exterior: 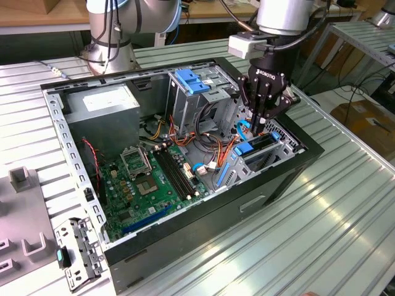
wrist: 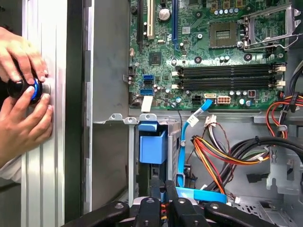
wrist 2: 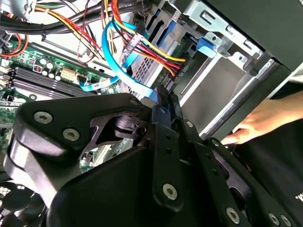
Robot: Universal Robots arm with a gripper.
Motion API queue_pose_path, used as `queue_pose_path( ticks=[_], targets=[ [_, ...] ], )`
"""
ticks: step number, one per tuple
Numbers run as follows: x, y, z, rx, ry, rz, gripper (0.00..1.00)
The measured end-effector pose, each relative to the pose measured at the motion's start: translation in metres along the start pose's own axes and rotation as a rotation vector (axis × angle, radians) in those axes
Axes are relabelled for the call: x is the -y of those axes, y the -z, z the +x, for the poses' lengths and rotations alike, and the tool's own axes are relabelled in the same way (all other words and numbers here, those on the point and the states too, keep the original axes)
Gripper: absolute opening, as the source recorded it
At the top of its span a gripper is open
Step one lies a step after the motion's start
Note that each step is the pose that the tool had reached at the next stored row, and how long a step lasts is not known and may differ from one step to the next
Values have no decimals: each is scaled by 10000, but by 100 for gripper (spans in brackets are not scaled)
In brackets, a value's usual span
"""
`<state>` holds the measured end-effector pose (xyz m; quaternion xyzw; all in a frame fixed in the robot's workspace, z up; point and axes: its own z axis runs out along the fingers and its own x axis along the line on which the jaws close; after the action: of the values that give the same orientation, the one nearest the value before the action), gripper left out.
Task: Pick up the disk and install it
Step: 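Insert the second disk wire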
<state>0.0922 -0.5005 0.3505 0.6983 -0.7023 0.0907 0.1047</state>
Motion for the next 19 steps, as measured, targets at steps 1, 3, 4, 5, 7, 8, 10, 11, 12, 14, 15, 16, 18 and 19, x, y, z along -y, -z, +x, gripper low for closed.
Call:
queue_pose_path(
  ticks=[1,3,4,5,7,8,10,11,12,14,15,16,18,19],
  targets=[
    [-2,-2,6,60,3,0,16],
    [-5,-14,52,276,6,16,16],
    [-6,-20,70,341,4,26,16],
    [-5,-29,100,443,3,45,16],
    [-5,-40,139,606,6,69,16],
    [-5,-44,152,670,7,77,16],
    [-5,-44,155,674,9,79,16],
    [-5,-45,156,674,10,79,16],
    [-5,-46,160,675,10,79,16],
    [-4,-47,164,674,11,79,16],
    [-5,-47,164,674,11,79,16],
    [-4,-47,165,675,11,79,16],
    [-4,-47,166,675,11,79,16],
    [-4,-47,166,675,11,79,16]
  ],
)
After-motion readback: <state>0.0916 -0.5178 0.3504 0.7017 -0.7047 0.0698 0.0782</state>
